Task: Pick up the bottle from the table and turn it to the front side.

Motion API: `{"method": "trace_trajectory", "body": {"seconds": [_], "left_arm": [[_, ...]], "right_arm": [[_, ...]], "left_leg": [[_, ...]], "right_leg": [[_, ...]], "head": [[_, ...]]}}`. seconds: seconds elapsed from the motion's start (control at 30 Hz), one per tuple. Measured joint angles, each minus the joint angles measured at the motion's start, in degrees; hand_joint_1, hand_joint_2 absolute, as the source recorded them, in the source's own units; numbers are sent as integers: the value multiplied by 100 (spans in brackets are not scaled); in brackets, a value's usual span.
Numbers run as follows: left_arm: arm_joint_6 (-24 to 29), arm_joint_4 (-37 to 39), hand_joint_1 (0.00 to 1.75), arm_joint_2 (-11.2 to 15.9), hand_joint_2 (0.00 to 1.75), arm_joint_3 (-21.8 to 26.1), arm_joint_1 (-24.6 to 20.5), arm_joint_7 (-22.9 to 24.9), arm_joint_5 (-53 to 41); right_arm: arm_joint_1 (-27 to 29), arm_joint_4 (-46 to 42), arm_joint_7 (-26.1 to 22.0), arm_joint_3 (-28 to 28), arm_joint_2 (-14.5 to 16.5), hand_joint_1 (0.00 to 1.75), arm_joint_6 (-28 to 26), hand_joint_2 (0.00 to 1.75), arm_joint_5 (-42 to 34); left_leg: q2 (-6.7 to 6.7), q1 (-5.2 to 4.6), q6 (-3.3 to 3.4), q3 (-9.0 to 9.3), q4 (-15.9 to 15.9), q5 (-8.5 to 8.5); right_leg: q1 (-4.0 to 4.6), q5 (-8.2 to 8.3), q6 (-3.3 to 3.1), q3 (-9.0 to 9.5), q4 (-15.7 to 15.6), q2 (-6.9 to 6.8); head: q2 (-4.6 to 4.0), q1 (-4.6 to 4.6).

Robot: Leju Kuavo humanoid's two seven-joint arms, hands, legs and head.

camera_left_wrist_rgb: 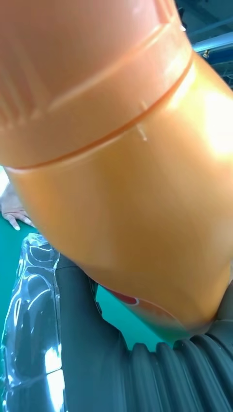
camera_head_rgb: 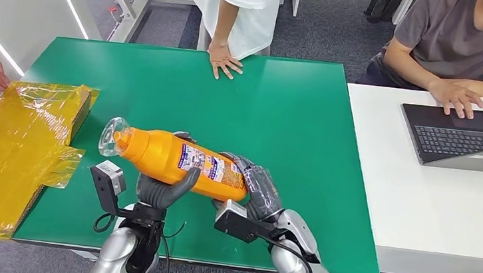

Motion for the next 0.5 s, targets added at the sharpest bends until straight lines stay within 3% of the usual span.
{"method": "trace_trajectory", "body": {"seconds": [0.5], "left_arm": [[252,-190,175,3,175,58,-90,39,-447]], "right_arm": [[556,-588,-10,-69,1,0,-485,175,-204]], "left_leg": [[-2,0,0,-2,0,0]], "right_leg": [[0,0,0,0,0,-1]], "head": [[0,0]]}}
